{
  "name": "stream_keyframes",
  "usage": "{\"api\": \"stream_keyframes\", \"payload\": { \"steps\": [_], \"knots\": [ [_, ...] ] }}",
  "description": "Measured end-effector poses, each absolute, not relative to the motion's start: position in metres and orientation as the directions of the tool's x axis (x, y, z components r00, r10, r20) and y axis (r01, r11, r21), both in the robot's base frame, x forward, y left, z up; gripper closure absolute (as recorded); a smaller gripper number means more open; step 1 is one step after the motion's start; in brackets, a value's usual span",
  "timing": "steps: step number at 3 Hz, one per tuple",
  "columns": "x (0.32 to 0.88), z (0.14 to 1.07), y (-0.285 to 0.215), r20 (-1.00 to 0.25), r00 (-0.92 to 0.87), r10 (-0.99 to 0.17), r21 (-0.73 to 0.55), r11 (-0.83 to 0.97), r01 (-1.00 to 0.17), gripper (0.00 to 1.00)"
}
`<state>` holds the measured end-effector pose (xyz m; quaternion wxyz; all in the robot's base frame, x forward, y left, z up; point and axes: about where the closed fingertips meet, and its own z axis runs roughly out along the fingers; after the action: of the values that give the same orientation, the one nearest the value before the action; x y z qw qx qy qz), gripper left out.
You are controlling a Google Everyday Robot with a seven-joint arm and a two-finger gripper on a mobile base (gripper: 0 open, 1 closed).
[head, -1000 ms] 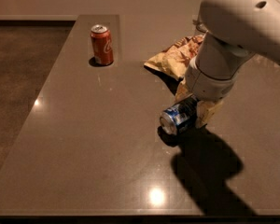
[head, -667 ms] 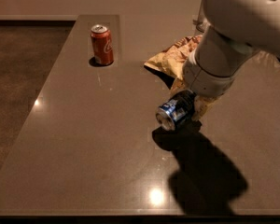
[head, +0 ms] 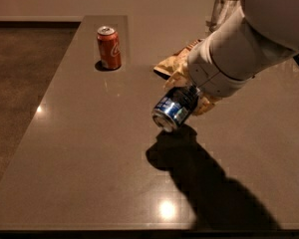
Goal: Place pepsi can upright
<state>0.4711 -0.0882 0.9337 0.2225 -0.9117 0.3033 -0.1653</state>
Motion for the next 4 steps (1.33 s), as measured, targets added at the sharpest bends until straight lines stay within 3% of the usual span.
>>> {"api": "stream_keyframes", "payload": {
  "steps": [2,4],
  "knots": [
    [0.487,0.958,-0.054,0.429,0.798,-0.423,-0.548,-0.824,-0.142,1.0],
    [0.492,0.966,-0.05,0.476,0.785,-0.397,-0.545,-0.834,-0.092,1.0]
  ]
}}
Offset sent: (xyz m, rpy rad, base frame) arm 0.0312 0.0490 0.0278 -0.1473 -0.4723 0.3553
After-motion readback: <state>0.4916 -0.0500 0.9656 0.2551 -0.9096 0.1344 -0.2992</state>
